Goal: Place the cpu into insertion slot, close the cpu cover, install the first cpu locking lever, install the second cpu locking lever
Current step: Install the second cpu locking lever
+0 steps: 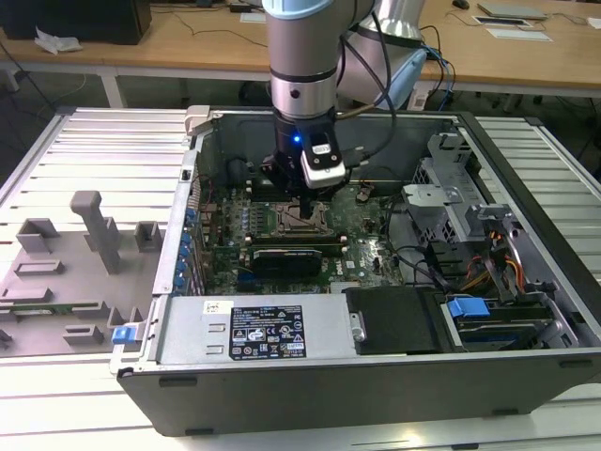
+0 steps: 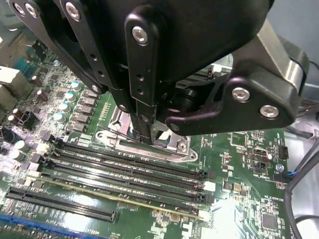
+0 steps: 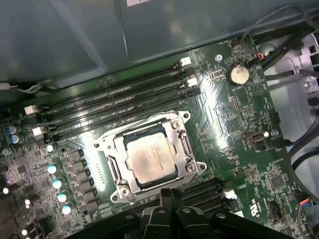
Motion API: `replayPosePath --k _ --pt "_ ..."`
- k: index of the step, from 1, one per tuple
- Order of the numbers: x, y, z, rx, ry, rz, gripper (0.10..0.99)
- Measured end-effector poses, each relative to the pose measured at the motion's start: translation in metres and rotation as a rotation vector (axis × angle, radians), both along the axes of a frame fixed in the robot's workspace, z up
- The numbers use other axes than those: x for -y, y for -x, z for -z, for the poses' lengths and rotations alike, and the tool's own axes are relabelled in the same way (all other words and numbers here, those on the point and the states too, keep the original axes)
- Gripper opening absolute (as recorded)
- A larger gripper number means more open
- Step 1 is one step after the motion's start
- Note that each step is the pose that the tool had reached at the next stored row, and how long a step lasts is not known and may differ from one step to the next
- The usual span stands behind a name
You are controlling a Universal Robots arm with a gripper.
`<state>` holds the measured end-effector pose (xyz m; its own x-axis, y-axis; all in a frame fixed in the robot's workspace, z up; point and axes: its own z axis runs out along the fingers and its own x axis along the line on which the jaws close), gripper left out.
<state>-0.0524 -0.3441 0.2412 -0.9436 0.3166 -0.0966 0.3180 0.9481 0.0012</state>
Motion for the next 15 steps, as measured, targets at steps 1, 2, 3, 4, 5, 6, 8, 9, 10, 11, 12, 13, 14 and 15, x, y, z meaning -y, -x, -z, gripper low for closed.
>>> replayPosePath --k 1,2,3,4,5,6,8,9,10,11,12,13,14,15 --pt "0.0009 0.0 -0.0004 0.0001 0.0 0.0 0.106" --pt "0.0022 0.0 -0.001 0.0 0.0 0.0 0.106" --pt "0.0038 0.0 -0.0017 0.0 0.0 0.0 0.106" --pt "0.0055 0.0 -0.0021 0.0 0.0 0.0 0.106" --pt "0.0101 0.0001 -0.0023 0.0 0.0 0.0 0.106" --pt "0.0135 0.0006 -0.0023 0.0 0.0 0.0 0.106" --pt "0.0163 0.0045 -0.0023 0.0001 0.0 0.0 0.106" --pt "0.0169 0.0064 -0.0023 0.0 0.0 0.0 0.106" --pt "0.0169 0.0066 -0.0023 0.0001 0.0 -0.001 0.106" --pt "0.0169 0.0066 -0.0023 0.0 0.0 -0.001 0.106" --pt "0.0169 0.0066 -0.0023 0.0001 0.0 -0.001 0.106" --pt "0.0169 0.0066 -0.0023 0.0001 0.0 -0.001 0.106" --pt "0.0169 0.0067 -0.0023 -0.001 0.0 -0.001 0.106" --pt "0.017 0.0067 -0.0022 -0.0102 0.0 -0.001 0.106"
